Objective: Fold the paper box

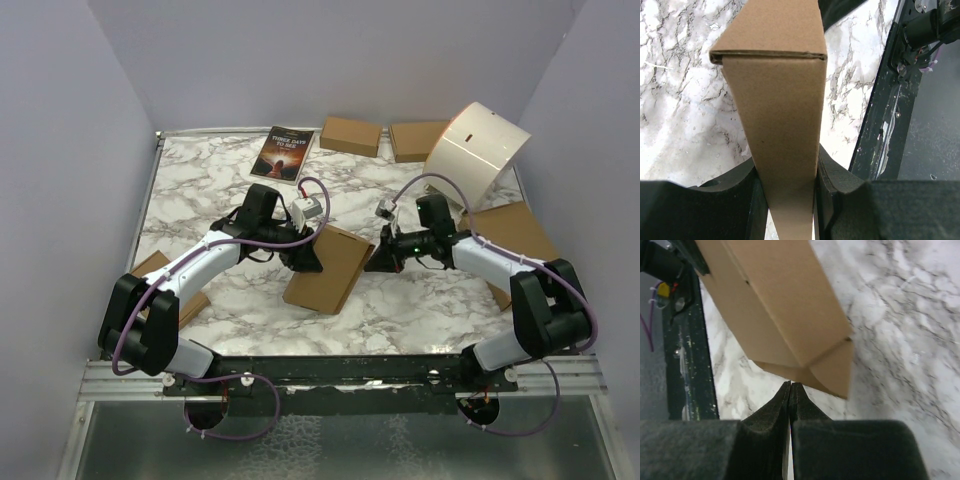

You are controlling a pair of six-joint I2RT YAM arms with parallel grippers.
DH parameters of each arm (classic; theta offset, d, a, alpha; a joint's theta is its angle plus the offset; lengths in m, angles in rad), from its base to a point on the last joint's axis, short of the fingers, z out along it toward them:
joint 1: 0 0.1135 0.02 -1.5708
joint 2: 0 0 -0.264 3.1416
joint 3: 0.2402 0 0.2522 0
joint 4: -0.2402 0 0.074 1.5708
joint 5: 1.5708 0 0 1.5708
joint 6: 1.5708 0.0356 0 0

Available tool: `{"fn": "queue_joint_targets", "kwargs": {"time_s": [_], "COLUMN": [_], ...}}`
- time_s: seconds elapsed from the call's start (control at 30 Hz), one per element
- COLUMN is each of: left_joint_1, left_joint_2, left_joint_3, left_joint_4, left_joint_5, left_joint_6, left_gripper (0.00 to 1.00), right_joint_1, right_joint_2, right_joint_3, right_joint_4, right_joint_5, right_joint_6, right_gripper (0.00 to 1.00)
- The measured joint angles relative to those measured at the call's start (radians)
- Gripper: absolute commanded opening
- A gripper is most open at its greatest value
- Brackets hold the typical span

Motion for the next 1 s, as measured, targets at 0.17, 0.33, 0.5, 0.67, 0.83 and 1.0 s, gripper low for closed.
{"fn": "queue_joint_targets", "kwargs": {"time_s": [0.17,0.33,0.5,0.67,0.83,1.0], "left_joint_1": [0.0,0.001,0.001,0.001,0.001,0.001], "left_joint_2": [0.0,0.0,0.0,0.0,0.0,0.0], "left_joint_3": [0.0,0.0,0.0,0.0,0.0,0.0], "left_joint_4": [0.002,0.001,0.002,0.002,0.002,0.002], "left_joint_5": [-0.002,-0.003,-0.004,-0.004,-0.004,-0.004], "left_joint_6": [-0.004,-0.008,-0.008,-0.008,-0.008,-0.009], "left_gripper": [0.0,0.0,0.0,0.0,0.0,0.0], "right_joint_1": [0.099,0.115,0.077,-0.08,-0.147,-0.129], "right_joint_2": [0.01,0.002,-0.024,-0.067,-0.113,-0.046], "right_joint_3": [0.0,0.0,0.038,0.085,-0.014,-0.071], "right_joint_4": [0.057,0.073,-0.018,-0.108,0.0,0.091], "right_joint_5": [-0.005,-0.006,-0.029,-0.087,-0.03,0.034], "right_joint_6": [0.101,0.125,0.011,-0.098,-0.002,0.129], "right_gripper": [0.01,0.01,0.01,0.01,0.01,0.01]}}
